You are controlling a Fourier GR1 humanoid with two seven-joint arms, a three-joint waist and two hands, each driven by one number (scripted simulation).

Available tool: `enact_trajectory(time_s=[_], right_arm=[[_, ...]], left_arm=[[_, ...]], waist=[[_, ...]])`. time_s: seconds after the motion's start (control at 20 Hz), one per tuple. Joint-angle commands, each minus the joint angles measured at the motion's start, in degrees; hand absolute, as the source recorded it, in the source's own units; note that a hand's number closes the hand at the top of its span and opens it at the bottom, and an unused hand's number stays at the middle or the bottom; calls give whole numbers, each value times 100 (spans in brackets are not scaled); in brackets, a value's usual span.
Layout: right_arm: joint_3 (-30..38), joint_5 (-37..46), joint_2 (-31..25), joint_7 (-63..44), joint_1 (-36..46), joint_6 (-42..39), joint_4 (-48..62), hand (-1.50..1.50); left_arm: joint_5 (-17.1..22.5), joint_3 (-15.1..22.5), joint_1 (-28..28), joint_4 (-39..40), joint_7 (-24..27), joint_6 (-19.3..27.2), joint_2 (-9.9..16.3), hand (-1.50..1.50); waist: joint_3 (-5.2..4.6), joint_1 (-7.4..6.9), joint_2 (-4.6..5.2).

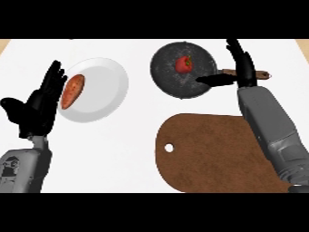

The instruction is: Pick the bell pepper from the cutting board and place it in the pan

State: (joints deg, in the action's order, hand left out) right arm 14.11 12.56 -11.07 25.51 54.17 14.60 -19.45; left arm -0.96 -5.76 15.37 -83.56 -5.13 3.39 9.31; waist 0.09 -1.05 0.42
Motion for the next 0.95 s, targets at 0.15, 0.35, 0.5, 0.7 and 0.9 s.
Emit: enact_trajectory(time_s=[0.15,0.35,0.5,0.7,0.9], right_arm=[[-101,-443,-221,293,-1153,-1508,-1326,-150],[-419,-545,-104,-385,-1932,-1681,-2883,-150],[-503,-708,-292,-930,-2587,-1910,-4061,-150],[-949,-677,92,-1548,-3896,-1805,-5746,-150],[-1104,-541,-163,-2571,-4425,-1776,-7292,-150]], left_arm=[[-60,-121,-285,2,95,100,34,0],[61,-265,-354,-31,117,30,118,0],[147,-378,-349,109,189,-113,250,0],[290,-349,-653,-384,73,-344,338,0],[76,-215,-264,173,312,-109,78,0]], waist=[[-16,301,-125],[-23,393,-161],[-25,410,-152],[-20,302,-139],[-16,222,-73]])
